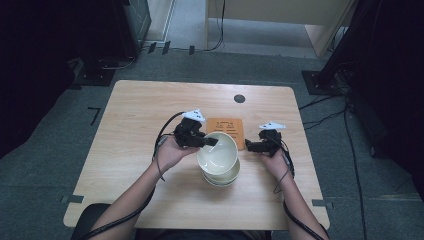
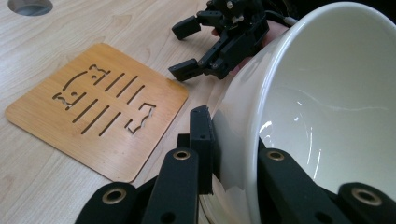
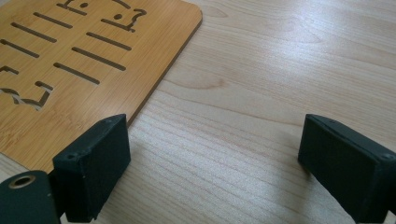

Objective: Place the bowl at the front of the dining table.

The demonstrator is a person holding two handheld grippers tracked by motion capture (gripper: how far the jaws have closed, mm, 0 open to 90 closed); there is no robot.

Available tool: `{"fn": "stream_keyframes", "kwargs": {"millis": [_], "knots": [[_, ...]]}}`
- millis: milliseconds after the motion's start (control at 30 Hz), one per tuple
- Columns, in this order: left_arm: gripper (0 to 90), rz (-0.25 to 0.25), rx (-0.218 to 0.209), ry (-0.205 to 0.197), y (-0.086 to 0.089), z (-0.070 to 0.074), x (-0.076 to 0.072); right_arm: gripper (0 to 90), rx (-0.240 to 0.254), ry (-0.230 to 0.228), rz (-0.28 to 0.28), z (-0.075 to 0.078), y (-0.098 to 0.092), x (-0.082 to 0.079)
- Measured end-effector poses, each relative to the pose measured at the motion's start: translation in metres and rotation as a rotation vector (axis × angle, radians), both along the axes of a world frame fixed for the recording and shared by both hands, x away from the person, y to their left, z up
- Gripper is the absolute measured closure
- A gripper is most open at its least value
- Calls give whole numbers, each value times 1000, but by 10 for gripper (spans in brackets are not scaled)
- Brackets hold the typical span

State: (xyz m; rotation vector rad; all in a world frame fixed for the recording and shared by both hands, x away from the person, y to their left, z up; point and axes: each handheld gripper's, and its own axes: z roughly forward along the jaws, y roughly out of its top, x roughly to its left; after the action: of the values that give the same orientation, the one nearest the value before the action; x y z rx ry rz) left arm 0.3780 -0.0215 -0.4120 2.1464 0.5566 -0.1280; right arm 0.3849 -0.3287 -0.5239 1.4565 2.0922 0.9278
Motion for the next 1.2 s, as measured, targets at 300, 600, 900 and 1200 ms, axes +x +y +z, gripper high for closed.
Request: {"fn": "stream_keyframes", "kwargs": {"millis": [300, 600, 900, 1200], "knots": [[831, -9, -1, -1, 1, 2, 2, 84, 1, 0, -4, 0, 0, 0], [830, -12, 4, 7, 4, 4, 4, 85, 1, 0, -11, 0, 0, 0], [830, 7, -4, 16, 8, 5, 7, 85, 2, 0, -15, 0, 0, 1], [829, 22, -6, 16, 13, 9, 10, 85, 2, 1, -16, 0, 0, 1]]}}
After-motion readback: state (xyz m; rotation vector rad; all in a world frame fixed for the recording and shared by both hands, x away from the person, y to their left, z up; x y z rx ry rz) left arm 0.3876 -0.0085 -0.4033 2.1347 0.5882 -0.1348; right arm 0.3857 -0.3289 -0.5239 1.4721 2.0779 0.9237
